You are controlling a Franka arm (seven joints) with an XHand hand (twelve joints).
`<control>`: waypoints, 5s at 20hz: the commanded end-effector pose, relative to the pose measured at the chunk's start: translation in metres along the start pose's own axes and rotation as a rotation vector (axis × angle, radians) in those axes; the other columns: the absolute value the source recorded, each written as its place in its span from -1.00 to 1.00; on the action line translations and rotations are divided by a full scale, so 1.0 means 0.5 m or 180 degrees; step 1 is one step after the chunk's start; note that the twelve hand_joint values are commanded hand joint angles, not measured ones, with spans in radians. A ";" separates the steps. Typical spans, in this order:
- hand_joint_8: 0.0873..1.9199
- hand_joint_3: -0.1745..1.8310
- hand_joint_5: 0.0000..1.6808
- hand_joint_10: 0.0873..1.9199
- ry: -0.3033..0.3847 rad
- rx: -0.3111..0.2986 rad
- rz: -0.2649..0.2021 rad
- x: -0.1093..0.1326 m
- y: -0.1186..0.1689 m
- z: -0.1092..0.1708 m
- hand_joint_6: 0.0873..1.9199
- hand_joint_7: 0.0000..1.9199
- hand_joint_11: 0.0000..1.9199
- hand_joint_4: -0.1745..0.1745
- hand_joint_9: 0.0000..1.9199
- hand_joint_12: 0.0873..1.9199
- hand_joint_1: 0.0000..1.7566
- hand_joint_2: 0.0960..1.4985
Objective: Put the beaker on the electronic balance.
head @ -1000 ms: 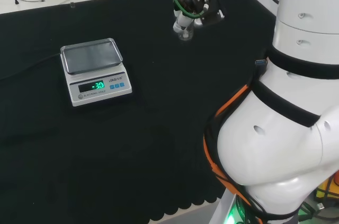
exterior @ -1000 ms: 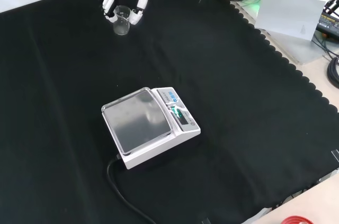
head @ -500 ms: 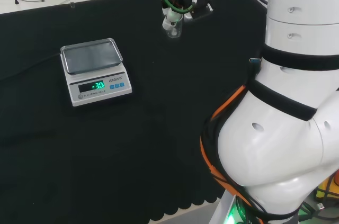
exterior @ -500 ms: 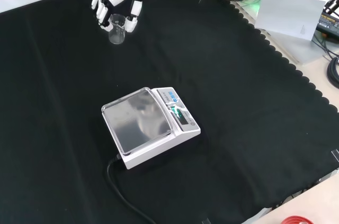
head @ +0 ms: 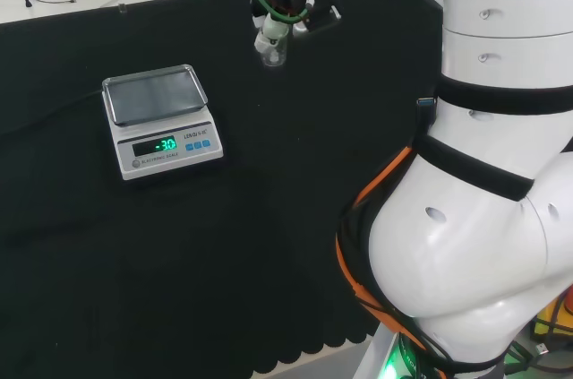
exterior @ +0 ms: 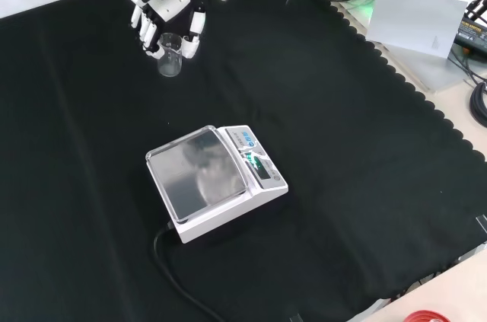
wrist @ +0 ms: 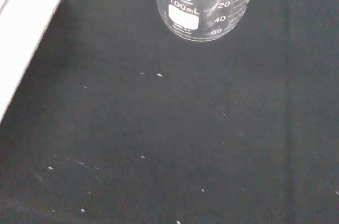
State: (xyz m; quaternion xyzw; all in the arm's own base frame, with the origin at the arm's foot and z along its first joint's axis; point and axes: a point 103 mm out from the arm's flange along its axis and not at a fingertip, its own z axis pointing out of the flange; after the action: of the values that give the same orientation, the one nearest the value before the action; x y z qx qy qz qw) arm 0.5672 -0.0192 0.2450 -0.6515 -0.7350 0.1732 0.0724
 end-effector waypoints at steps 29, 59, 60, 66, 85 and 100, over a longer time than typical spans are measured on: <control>-0.31 -0.81 -0.08 -0.39 -0.0304 0.0064 -0.0851 0.254 0.112 -0.058 0.34 -0.23 -0.32 -0.13 0.02 0.25 0.16 0.60; -0.30 -0.81 -0.08 -0.38 -0.0656 0.0404 -0.1226 0.388 0.179 -0.010 0.34 -0.23 -0.31 -0.17 0.03 0.25 0.16 0.61; -0.30 -0.82 -0.08 -0.38 -0.0660 0.0417 -0.1225 0.389 0.180 -0.008 0.34 -0.23 -0.31 -0.17 0.03 0.25 0.16 0.61; -0.30 -0.82 -0.08 -0.38 -0.0636 0.0431 -0.1253 0.400 0.195 0.006 0.34 -0.22 -0.31 -0.18 0.03 0.24 0.17 0.61; -0.35 -0.89 -0.23 -0.38 -0.0574 0.0420 -0.1221 0.391 0.212 0.012 -0.13 -0.40 -0.47 -0.07 -0.14 0.30 0.12 0.53; -0.33 -1.00 -0.62 -0.27 -0.0538 0.0651 -0.1244 0.372 0.205 0.039 -0.39 -0.68 -0.70 -0.26 -0.48 0.41 -0.08 0.28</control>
State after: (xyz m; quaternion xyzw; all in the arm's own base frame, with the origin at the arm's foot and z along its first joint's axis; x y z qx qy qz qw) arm 0.6376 0.1783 0.1782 -0.4739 -0.8331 0.2701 0.0913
